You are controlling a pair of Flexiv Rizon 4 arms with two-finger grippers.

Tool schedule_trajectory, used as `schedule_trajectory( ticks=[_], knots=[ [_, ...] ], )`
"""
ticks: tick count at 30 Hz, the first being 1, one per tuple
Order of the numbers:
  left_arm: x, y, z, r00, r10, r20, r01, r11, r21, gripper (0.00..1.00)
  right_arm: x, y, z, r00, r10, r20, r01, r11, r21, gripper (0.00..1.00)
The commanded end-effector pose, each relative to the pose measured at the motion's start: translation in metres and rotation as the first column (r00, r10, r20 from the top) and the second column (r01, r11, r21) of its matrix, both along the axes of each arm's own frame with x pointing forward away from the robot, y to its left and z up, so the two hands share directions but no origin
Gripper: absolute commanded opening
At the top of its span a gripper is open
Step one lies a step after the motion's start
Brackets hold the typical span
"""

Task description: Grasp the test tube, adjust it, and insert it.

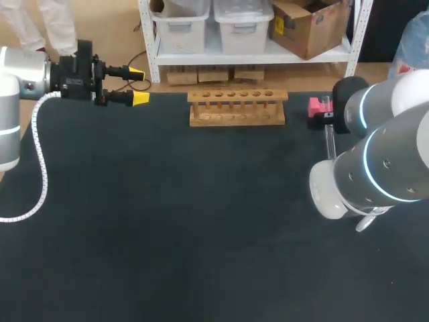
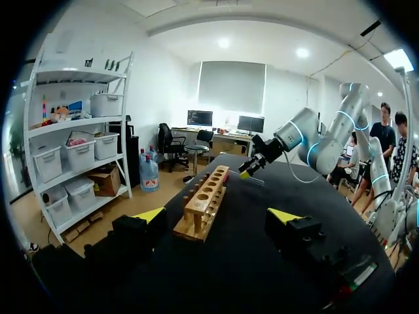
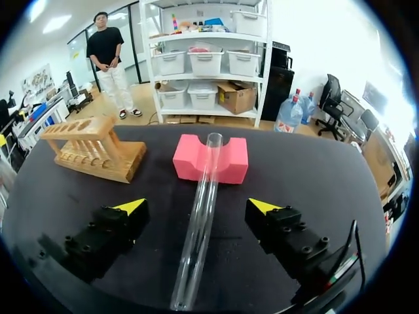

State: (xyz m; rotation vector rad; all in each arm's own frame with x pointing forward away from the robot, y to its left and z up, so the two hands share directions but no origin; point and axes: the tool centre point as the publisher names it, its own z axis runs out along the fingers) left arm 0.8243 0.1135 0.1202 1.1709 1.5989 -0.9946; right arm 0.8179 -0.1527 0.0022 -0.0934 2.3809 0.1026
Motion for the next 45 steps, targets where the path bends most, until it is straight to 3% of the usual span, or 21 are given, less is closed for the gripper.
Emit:
schedule_trajectory(
  ticks=[1, 3, 8, 10, 12, 13, 17, 21, 24, 33, 44, 45],
  knots=[
    [-0.002, 0.000, -0.001, 1.000, 0.003, 0.004, -0.003, 1.000, -0.002, 1.00, -0.005, 0.000, -0.001, 1.000, -0.013, -0.009, 0.013, 1.000, 0.013, 0.96],
    [-0.002, 0.000, -0.001, 1.000, 0.003, 0.004, -0.003, 1.000, -0.002, 1.00, -0.008, 0.001, -0.005, 1.000, -0.018, -0.021, 0.018, 1.000, 0.016, 0.89],
    [-0.002, 0.000, -0.001, 1.000, 0.003, 0.004, -0.003, 1.000, -0.002, 1.00, -0.008, 0.004, -0.010, 0.999, -0.017, -0.034, 0.017, 1.000, 0.011, 0.82],
    [-0.002, 0.000, -0.001, 1.000, 0.003, 0.004, -0.003, 1.000, -0.002, 1.00, -0.006, 0.004, -0.011, 0.999, -0.015, -0.034, 0.016, 1.000, 0.009, 0.71],
    [-0.002, 0.000, -0.001, 1.000, 0.003, 0.004, -0.003, 1.000, -0.002, 1.00, -0.004, 0.003, -0.012, 0.999, -0.015, -0.034, 0.015, 1.000, 0.006, 0.71],
    [-0.002, 0.000, -0.001, 1.000, 0.003, 0.004, -0.003, 1.000, -0.002, 1.00, -0.003, 0.003, -0.012, 0.999, -0.015, -0.033, 0.015, 1.000, 0.005, 0.62],
    [-0.002, 0.000, -0.001, 1.000, 0.003, 0.004, -0.003, 1.000, -0.002, 1.00, -0.002, 0.001, -0.013, 0.999, -0.017, -0.034, 0.017, 1.000, 0.002, 0.65],
    [-0.002, 0.000, -0.001, 1.000, 0.003, 0.004, -0.003, 1.000, -0.002, 1.00, -0.001, -0.001, -0.015, 0.999, -0.013, -0.043, 0.012, 1.000, -0.002, 0.54],
    [-0.002, 0.000, -0.001, 1.000, 0.003, 0.004, -0.003, 1.000, -0.002, 1.00, 0.000, -0.001, -0.017, 0.999, -0.008, -0.051, 0.008, 1.000, -0.005, 0.53],
    [-0.002, 0.000, -0.001, 1.000, 0.003, 0.004, -0.003, 1.000, -0.002, 1.00, -0.002, -0.002, -0.019, 0.998, -0.008, -0.064, 0.007, 1.000, -0.007, 0.36],
    [-0.002, 0.000, -0.001, 1.000, 0.003, 0.004, -0.003, 1.000, -0.002, 1.00, -0.003, -0.003, -0.018, 0.997, -0.019, -0.069, 0.019, 1.000, -0.011, 0.31],
    [-0.002, 0.000, -0.001, 1.000, 0.003, 0.004, -0.003, 1.000, -0.002, 1.00, -0.004, -0.003, -0.018, 0.997, -0.020, -0.069, 0.020, 1.000, -0.012, 0.24]
  ],
)
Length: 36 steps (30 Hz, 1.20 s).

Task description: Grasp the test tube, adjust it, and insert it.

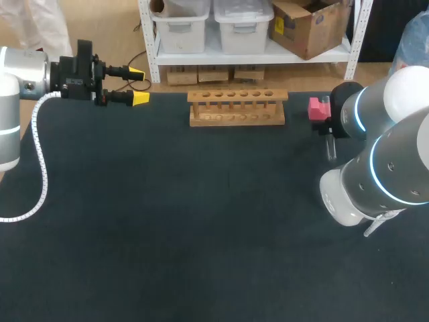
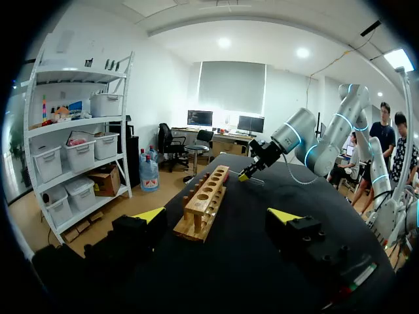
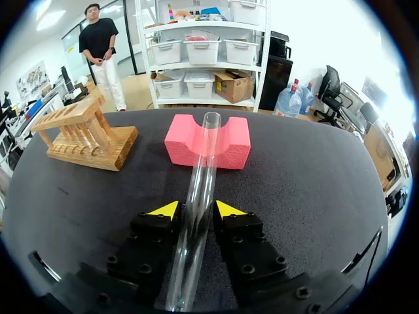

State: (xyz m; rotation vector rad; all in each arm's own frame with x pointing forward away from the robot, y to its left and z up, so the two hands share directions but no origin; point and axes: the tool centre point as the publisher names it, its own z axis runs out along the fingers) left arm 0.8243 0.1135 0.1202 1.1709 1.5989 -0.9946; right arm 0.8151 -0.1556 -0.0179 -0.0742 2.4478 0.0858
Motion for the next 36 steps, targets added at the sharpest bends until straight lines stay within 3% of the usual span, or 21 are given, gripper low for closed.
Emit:
schedule_trajectory(
  ticks=[1, 2, 3, 22, 36],
  knots=[
    [-0.002, 0.000, -0.001, 1.000, 0.003, 0.004, -0.003, 1.000, -0.002, 1.00, -0.001, 0.000, 0.002, 1.000, -0.002, -0.004, 0.002, 1.000, -0.001, 0.13],
    [-0.002, 0.000, -0.001, 1.000, 0.003, 0.004, -0.003, 1.000, -0.002, 1.00, -0.001, 0.000, 0.002, 1.000, -0.002, -0.005, 0.002, 1.000, -0.003, 0.02],
    [-0.002, 0.000, -0.001, 1.000, 0.003, 0.004, -0.003, 1.000, -0.002, 1.00, -0.001, 0.000, 0.002, 1.000, -0.002, -0.006, 0.002, 1.000, -0.003, 0.00],
    [-0.002, 0.000, -0.001, 1.000, 0.003, 0.004, -0.003, 1.000, -0.002, 1.00, -0.005, 0.002, 0.018, 0.997, -0.069, 0.022, 0.069, 0.998, -0.010, 0.00],
    [-0.002, 0.000, -0.001, 1.000, 0.003, 0.004, -0.003, 1.000, -0.002, 1.00, -0.020, 0.013, 0.068, 0.979, -0.191, 0.069, 0.192, 0.981, -0.002, 0.00]
  ],
)
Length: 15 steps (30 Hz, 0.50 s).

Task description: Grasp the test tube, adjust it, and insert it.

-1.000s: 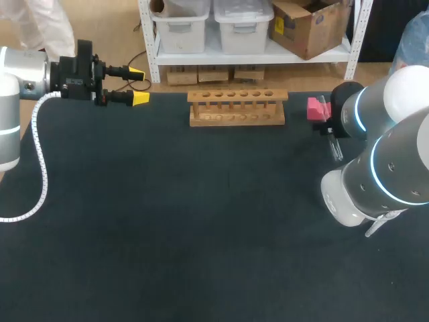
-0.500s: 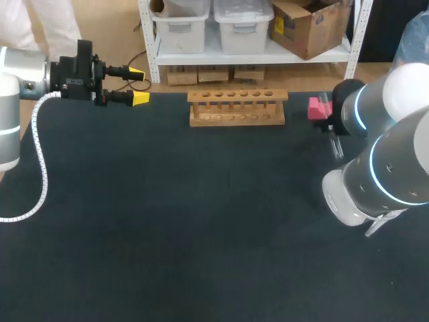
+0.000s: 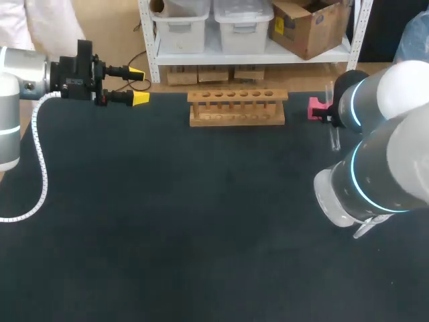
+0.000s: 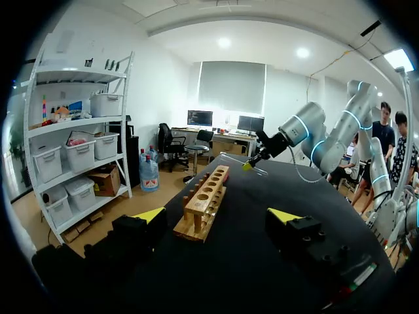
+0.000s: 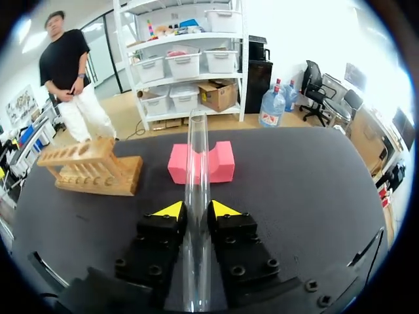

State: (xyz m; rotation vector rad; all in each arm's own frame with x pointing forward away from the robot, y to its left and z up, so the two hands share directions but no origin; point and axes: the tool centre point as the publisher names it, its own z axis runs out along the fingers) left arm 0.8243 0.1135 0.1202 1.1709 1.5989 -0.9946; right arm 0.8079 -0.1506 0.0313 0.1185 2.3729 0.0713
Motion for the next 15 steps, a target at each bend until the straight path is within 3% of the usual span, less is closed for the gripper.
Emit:
schedule_trajectory(
  ticks=[1, 15],
  knots=[
    [-0.002, 0.000, -0.001, 1.000, 0.003, 0.004, -0.003, 1.000, -0.002, 1.00, -0.013, 0.010, 0.023, 0.999, -0.052, -0.005, 0.052, 0.997, -0.052, 0.00],
    [-0.002, 0.000, -0.001, 1.000, 0.003, 0.004, -0.003, 1.000, -0.002, 1.00, -0.003, 0.070, 0.071, 0.999, -0.050, -0.003, 0.050, 0.998, -0.029, 0.00]
  ],
)
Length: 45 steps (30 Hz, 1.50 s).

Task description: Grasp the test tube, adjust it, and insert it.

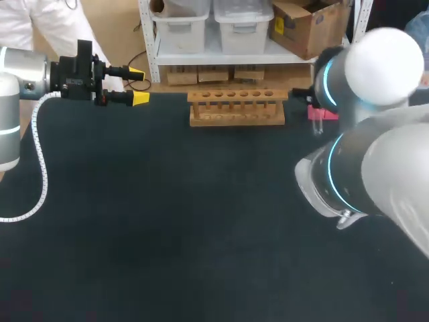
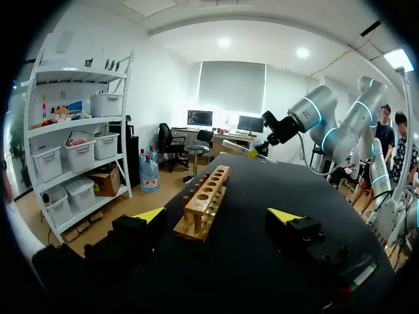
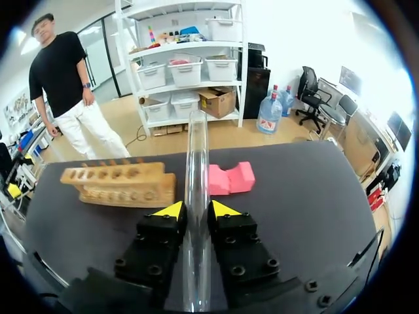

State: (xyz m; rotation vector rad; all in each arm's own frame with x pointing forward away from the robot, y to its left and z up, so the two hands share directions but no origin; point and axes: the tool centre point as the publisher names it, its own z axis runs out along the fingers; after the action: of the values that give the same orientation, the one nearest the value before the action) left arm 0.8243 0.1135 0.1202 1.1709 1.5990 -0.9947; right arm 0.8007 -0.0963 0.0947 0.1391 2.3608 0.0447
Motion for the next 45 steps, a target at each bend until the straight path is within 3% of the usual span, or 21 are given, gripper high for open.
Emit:
schedule_trajectory(
  ticks=[1, 15, 32, 45],
  knots=[
    [-0.002, 0.000, -0.001, 1.000, 0.003, 0.004, -0.003, 1.000, -0.002, 1.00, 0.007, 0.022, 0.010, 1.000, -0.023, -0.011, 0.023, 1.000, -0.009, 0.00],
    [-0.002, 0.000, -0.001, 1.000, 0.003, 0.004, -0.003, 1.000, -0.002, 1.00, 0.032, 0.067, -0.001, 0.998, 0.060, -0.016, -0.060, 0.997, 0.047, 0.00],
    [-0.002, 0.000, -0.001, 1.000, 0.003, 0.004, -0.003, 1.000, -0.002, 1.00, 0.024, 0.102, -0.018, 0.994, 0.097, -0.055, -0.091, 0.991, 0.096, 0.00],
    [-0.002, 0.000, -0.001, 1.000, 0.003, 0.004, -0.003, 1.000, -0.002, 1.00, 0.028, 0.109, -0.035, 0.990, 0.110, -0.091, -0.099, 0.989, 0.110, 0.00]
  ],
)
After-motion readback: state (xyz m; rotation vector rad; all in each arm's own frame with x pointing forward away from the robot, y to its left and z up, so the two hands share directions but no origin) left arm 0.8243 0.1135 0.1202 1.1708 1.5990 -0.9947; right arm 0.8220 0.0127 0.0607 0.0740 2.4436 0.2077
